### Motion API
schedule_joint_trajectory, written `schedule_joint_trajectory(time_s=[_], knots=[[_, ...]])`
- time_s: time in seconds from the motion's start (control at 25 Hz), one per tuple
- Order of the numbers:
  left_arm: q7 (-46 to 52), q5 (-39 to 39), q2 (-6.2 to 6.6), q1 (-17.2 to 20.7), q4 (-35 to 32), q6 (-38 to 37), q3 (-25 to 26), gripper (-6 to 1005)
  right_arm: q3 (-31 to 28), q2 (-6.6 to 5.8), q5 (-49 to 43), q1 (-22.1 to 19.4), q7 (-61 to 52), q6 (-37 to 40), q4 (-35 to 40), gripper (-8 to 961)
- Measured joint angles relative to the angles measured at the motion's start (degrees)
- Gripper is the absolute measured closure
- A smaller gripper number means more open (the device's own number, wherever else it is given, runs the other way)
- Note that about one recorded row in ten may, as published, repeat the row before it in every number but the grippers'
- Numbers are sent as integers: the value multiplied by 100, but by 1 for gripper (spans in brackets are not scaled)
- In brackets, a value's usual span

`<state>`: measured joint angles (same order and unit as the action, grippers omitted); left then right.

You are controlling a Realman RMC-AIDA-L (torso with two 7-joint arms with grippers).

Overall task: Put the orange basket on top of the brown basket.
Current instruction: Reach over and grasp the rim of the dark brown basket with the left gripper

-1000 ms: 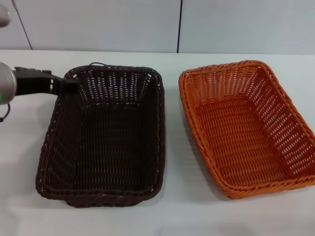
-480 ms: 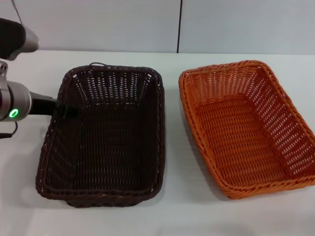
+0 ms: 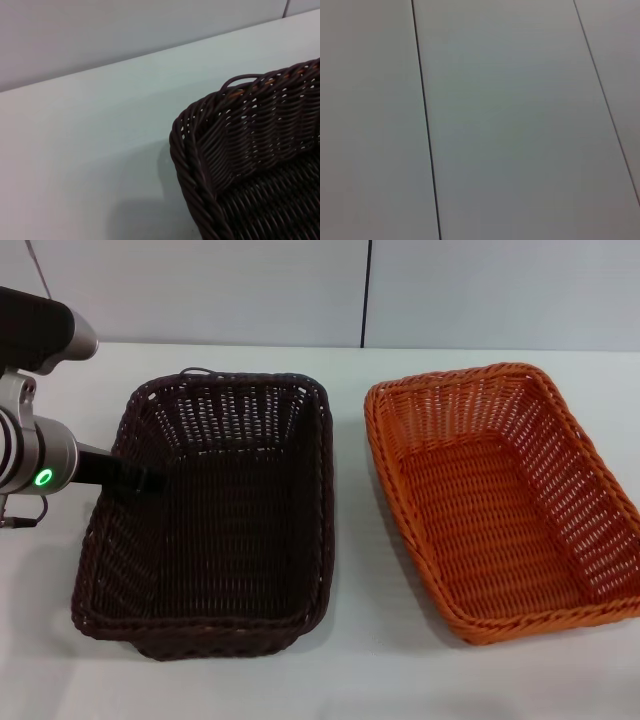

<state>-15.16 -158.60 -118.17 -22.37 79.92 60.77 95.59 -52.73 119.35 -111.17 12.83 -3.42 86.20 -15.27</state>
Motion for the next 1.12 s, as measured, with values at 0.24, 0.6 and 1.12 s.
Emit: schedule_joint_trajectory(time_s=[0.24, 0.6, 1.12], knots=[[-83, 8, 7, 19, 226, 290, -6, 273, 0, 0, -18, 0, 0, 0, -2, 229], [-514, -15, 11, -7, 179, 323, -17, 443, 0, 0, -26, -5, 0, 27, -2, 234], [-3075, 652, 19, -474, 257, 815, 906, 697, 0, 0, -28, -16, 0, 82, -29, 241]])
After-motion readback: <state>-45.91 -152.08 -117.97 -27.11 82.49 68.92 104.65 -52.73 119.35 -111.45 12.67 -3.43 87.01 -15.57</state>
